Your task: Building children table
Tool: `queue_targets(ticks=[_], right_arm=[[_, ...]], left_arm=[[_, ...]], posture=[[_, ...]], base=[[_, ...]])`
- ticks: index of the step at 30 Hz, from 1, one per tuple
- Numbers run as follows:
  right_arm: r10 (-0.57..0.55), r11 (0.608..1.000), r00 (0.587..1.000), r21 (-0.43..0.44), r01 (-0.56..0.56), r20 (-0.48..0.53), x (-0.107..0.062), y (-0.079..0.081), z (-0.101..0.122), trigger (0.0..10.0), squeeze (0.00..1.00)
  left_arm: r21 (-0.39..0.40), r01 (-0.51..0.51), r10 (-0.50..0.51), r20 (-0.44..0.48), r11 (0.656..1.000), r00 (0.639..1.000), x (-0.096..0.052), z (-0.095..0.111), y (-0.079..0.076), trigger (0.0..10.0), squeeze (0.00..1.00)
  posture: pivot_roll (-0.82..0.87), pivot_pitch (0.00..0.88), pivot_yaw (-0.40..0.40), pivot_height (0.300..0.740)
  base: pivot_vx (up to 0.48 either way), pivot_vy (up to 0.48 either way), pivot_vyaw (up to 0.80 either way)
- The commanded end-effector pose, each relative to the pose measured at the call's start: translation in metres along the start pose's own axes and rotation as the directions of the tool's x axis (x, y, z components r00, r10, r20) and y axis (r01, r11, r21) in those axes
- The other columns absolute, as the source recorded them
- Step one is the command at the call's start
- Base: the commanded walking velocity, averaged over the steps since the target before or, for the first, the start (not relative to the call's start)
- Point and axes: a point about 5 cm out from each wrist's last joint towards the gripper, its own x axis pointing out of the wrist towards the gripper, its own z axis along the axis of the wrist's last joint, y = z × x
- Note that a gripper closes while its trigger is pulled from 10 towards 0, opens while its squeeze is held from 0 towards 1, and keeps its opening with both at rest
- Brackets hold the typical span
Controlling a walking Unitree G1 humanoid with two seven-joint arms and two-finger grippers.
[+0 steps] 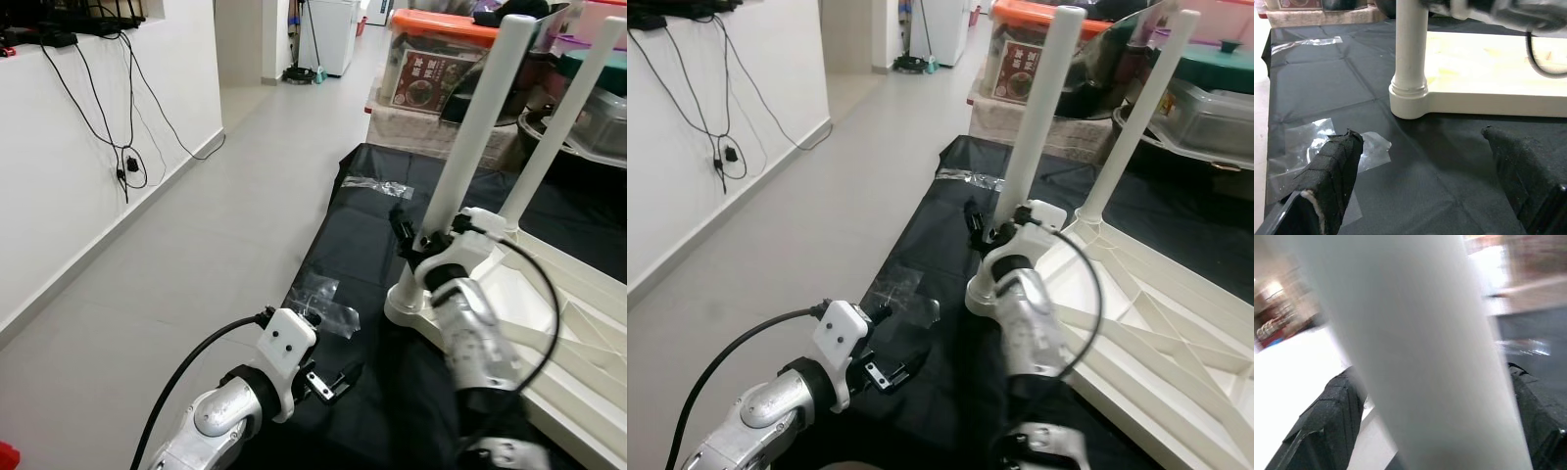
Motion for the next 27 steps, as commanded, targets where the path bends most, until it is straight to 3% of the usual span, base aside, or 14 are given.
queue_targets(ticks=[1, 2, 4, 5, 6, 9, 11, 12, 16, 22, 23, 24, 26, 27], right_arm=[[0.371, 0.92, 0.914, -0.064, -0.386, -0.165, -0.008, 0.022, -0.008, 10.0, 0.0], [0.371, 0.92, 0.914, -0.064, -0.386, -0.165, -0.008, 0.022, -0.008, 10.0, 0.0], [0.506, 0.829, 0.811, -0.091, -0.551, -0.294, -0.015, 0.027, -0.015, 10.0, 0.0], [0.506, 0.829, 0.811, -0.091, -0.551, -0.294, -0.015, 0.027, -0.015, 10.0, 0.0], [0.546, 0.793, 0.765, -0.084, -0.604, -0.341, -0.015, 0.028, -0.018, 10.0, 0.0], [0.575, 0.764, 0.728, -0.071, -0.641, -0.374, -0.016, 0.03, -0.021, 10.0, 0.0], [0.635, 0.694, 0.631, -0.03, -0.72, -0.445, -0.012, 0.033, -0.026, 10.0, 0.0], [0.648, 0.675, 0.603, -0.015, -0.737, -0.465, -0.011, 0.033, -0.028, 0.0, 0.0], [0.662, 0.659, 0.582, -0.003, -0.752, -0.473, -0.009, 0.033, -0.03, 0.0, 0.0], [0.635, 0.68, 0.623, -0.052, -0.732, -0.458, -0.009, 0.031, -0.03, 0.0, 0.0], [0.552, 0.728, 0.7, -0.146, -0.669, -0.453, -0.004, 0.027, -0.031, 0.0, 0.0], [0.415, 0.823, 0.818, -0.219, -0.523, -0.398, 0.006, 0.021, -0.03, 0.0, 0.0], [0.143, 0.933, 0.943, -0.278, -0.23, -0.301, 0.016, 0.007, -0.027, 0.0, 0.0], [0.008, 0.953, 0.966, -0.291, -0.086, -0.26, 0.018, -0.002, -0.026, 0.0, 0.0]], left_arm=[[0.003, 0.009, -0.009, 0.005, 1.0, 1.0, 0.001, 0.002, -0.002, 10.0, 0.0], [0.003, 0.009, -0.009, 0.005, 1.0, 1.0, 0.001, 0.002, -0.002, 10.0, 0.0], [0.004, 0.01, -0.01, 0.005, 1.0, 1.0, 0.002, 0.002, -0.002, 10.0, 0.0], [0.004, 0.01, -0.01, 0.005, 1.0, 1.0, 0.002, 0.002, -0.002, 10.0, 0.0], [0.005, 0.01, -0.01, 0.005, 1.0, 1.0, 0.002, 0.002, -0.002, 10.0, 0.0], [0.005, 0.01, -0.01, 0.006, 1.0, 1.0, 0.002, 0.002, -0.002, 10.0, 0.0], [0.006, 0.01, -0.01, 0.006, 1.0, 1.0, 0.002, 0.002, -0.003, 10.0, 0.0], [0.006, 0.01, -0.01, 0.006, 1.0, 1.0, 0.002, 0.002, -0.002, 10.0, 0.0], [0.006, 0.008, -0.008, 0.004, 1.0, 1.0, 0.002, 0.001, -0.002, 10.0, 0.0], [0.005, 0.005, -0.005, 0.002, 1.0, 1.0, 0.002, 0.0, -0.001, 10.0, 0.0], [0.003, 0.004, -0.004, 0.001, 1.0, 1.0, 0.001, 0.0, -0.001, 10.0, 0.0], [0.002, 0.002, -0.002, 0.001, 1.0, 1.0, 0.001, -0.001, -0.001, 10.0, 0.0], [0.002, 0.0, 0.0, 0.0, 1.0, 1.0, 0.001, -0.001, -0.001, 10.0, 0.0], [0.002, 0.0, 0.0, 0.0, 1.0, 1.0, 0.0, -0.001, -0.001, 10.0, 0.0]], posture=[[0.19, 0.0, -0.092, 0.74], [0.19, 0.0, -0.092, 0.74], [0.19, 0.0, -0.093, 0.74], [0.19, 0.0, -0.093, 0.74], [0.2, 0.0, -0.096, 0.74], [0.2, 0.0, -0.096, 0.74], [0.2, 0.0, -0.099, 0.74], [0.21, 0.0, -0.104, 0.74], [0.21, 0.0, -0.104, 0.74], [0.2, 0.0, -0.105, 0.74], [0.2, 0.0, -0.105, 0.74], [0.2, 0.0, -0.105, 0.74], [0.2, 0.0, -0.104, 0.74], [0.2, 0.0, -0.104, 0.74]], base=[[0.0, 0.0, 0.0], [0.0, 0.0, 0.0], [0.0, 0.0, 0.0], [0.0, 0.0, 0.0], [0.0, 0.0, 0.0], [0.0, 0.0, 0.0], [0.0, 0.0, 0.0], [0.0, 0.0, 0.0], [0.0, 0.0, 0.0], [0.0, 0.0, 0.0], [0.0, 0.0, 0.0], [0.0, 0.0, 0.0], [0.0, 0.0, 0.0], [0.0, 0.0, 0.0]])
